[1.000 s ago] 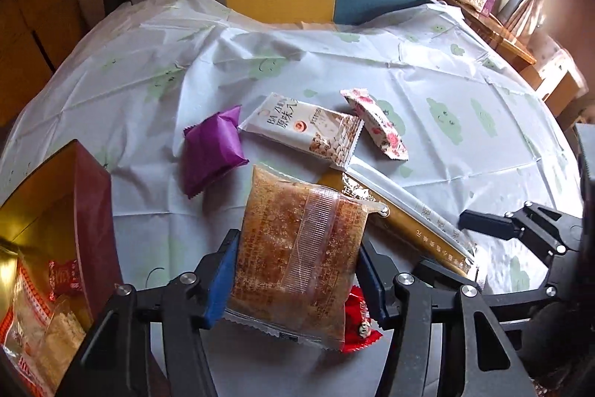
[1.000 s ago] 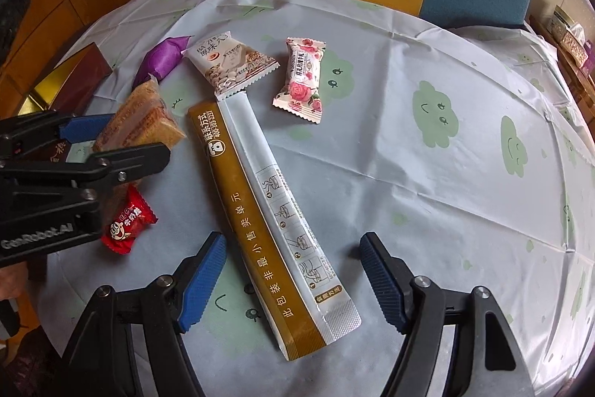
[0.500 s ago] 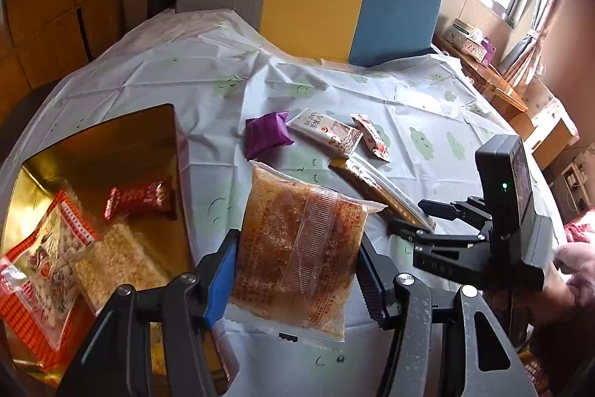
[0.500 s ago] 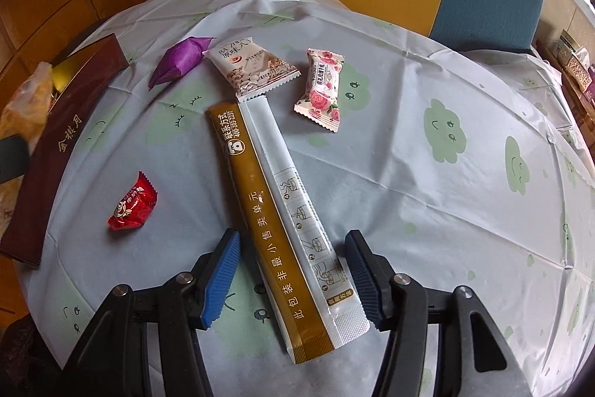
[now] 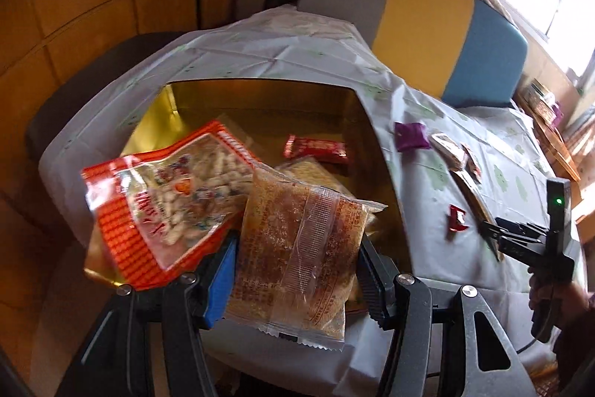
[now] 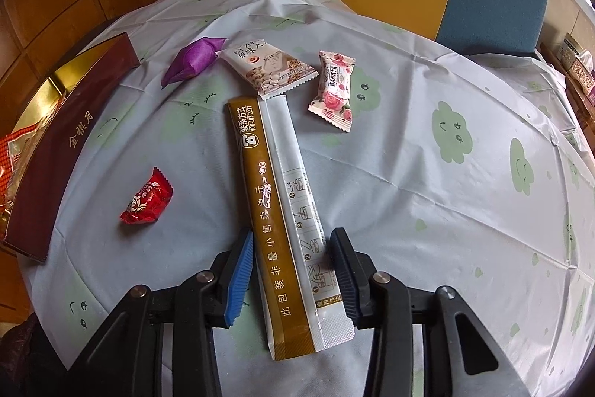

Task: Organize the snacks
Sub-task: 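Drop the pastry bag into the tin with the left tool while the right tool grasps the stick pack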

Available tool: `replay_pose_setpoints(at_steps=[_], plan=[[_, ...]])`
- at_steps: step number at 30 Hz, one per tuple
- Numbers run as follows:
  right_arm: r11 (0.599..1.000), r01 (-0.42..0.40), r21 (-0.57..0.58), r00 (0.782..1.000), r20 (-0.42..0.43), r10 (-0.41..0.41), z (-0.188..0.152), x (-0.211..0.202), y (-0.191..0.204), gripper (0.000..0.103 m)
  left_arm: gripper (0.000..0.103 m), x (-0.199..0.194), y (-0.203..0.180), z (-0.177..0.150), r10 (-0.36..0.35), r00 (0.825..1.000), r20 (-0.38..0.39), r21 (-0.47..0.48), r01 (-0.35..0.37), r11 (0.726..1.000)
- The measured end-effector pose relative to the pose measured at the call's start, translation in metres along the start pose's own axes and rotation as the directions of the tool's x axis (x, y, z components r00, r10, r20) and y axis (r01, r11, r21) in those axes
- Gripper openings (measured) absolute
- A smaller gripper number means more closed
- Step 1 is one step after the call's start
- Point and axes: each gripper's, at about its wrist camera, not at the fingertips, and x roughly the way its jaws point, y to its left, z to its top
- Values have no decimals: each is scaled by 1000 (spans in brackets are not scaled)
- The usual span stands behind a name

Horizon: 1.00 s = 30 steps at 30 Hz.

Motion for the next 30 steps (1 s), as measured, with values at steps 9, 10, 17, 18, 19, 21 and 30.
replay_pose_setpoints(at_steps=[9,10,17,18,19,21,30], plan=[[1000,16,-7,1000,-1,-16,0,0,4,42,62,15,54,0,24,999,-26,-217,-29,976],[1000,20,-5,1000,-5,-20,1,0,4,41,66,18,53,0,19,999,-27,-217,-24,976],[998,38,41,998,-46,-36,5,-1,5,38,73,15,51,-12,90,996,-6,-166,-90,982],[998,37,51,998,-51,-34,5,-1,5,38,73,14,51,-13,103,995,-1,-156,-102,982],[997,36,64,998,-55,-32,6,-1,4,38,73,12,50,-14,122,993,7,-142,-120,983],[996,36,86,998,-63,-30,5,-2,3,37,73,8,45,-17,152,988,29,-106,-148,983],[945,-149,291,984,-47,170,-11,-16,-9,36,73,0,23,-22,128,990,60,-26,-126,992]])
